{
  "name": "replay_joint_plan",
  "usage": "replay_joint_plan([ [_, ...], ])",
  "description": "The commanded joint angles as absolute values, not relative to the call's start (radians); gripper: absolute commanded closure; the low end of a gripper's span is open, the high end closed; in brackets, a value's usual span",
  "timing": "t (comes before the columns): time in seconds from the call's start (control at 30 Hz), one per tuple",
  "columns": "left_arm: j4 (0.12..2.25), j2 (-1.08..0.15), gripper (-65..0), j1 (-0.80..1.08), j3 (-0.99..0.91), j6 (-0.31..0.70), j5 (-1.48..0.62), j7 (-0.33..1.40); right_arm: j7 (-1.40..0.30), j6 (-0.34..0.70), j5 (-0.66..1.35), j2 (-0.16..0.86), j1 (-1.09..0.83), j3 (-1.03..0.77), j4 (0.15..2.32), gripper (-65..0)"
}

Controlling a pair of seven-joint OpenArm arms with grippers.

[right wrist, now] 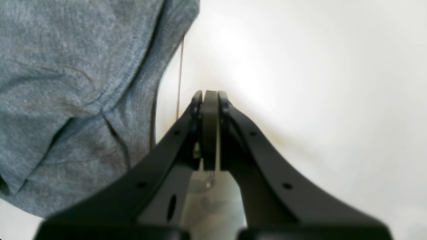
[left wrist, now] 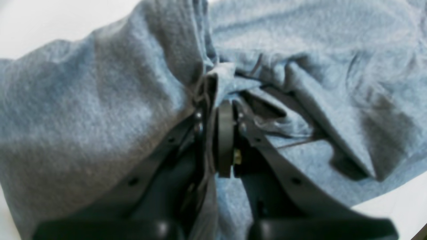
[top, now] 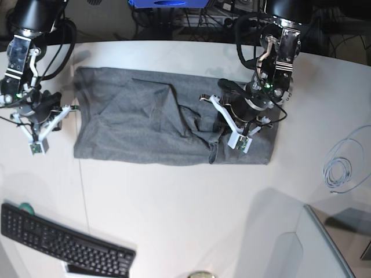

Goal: Layout the t-shirt on the table in an organized manner, then fold the t-shirt properly
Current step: 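Lift the strip end with the left gripper and fold it toward the right gripper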

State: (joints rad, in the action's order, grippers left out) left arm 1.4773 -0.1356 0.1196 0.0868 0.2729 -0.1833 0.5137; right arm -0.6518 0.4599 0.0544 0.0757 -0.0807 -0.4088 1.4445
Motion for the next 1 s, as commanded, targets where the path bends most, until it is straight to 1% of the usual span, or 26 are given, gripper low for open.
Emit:
replay_joint_plan([
  [0.0,1.495,-0.124,0.0,0.107,0.087,0.277,-0.191,0.493,-0.634,0.460,0.064,0.084,-0.067,-0.414,1.463,-0.8],
  [0.17,1.489,-0.102,0.0,0.094,0.087,0.277,-0.182,0.495,-0.634,0.460,0.064,0.082,-0.068,-0.414,1.471,-0.8],
  [0.83,1.474,-0.101,0.0,0.088,0.090,0.277,-0.191,0.496,-0.634,0.460,0.064,0.081,-0.068,-0.415,1.478,-0.8],
  [0.97,1.477,-0.097,-20.6,0.087,0.101,0.277,-0.191,0.496,-0.634,0.460,0.064,0.079,-0.068,-0.415,1.478,-0.8],
])
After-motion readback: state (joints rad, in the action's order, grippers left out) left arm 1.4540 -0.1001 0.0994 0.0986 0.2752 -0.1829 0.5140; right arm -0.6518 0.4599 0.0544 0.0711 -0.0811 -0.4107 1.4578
